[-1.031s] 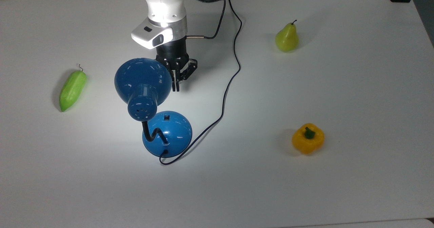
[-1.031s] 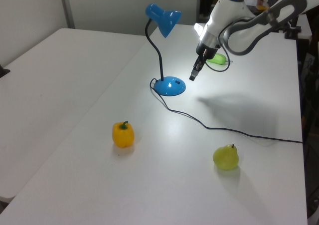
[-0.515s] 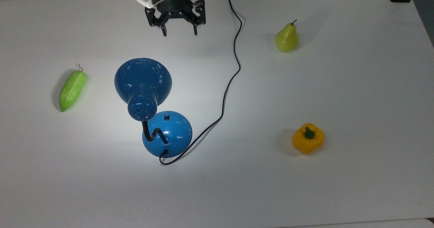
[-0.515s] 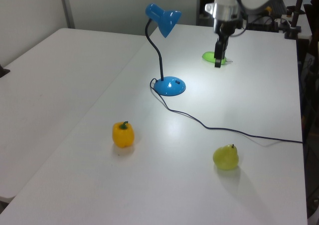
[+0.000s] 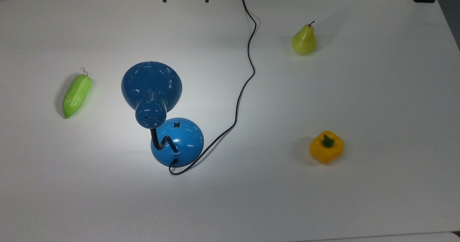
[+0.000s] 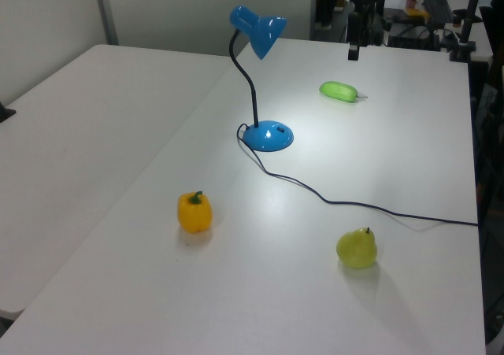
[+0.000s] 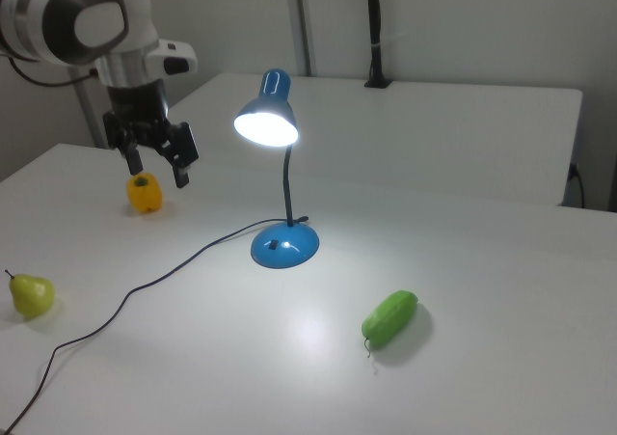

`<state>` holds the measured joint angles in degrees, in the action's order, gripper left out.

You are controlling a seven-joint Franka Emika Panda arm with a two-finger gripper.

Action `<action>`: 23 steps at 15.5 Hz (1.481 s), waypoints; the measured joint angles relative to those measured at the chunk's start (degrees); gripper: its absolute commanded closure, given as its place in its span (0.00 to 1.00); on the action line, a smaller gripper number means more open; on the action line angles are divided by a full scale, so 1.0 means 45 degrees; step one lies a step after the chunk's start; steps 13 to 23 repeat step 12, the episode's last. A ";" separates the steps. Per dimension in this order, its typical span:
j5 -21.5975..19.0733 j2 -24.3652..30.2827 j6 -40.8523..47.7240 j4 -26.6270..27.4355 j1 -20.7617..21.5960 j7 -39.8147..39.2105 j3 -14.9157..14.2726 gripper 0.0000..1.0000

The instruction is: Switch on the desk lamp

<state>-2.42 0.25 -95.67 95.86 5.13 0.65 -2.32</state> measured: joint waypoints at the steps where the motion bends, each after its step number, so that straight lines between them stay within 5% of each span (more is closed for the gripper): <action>1: -0.0011 0.0005 0.0110 -0.0249 -0.0015 0.0007 0.0000 0.00; 23: -0.0091 -0.0002 -0.0014 -0.0598 0.0000 0.0008 0.0002 0.00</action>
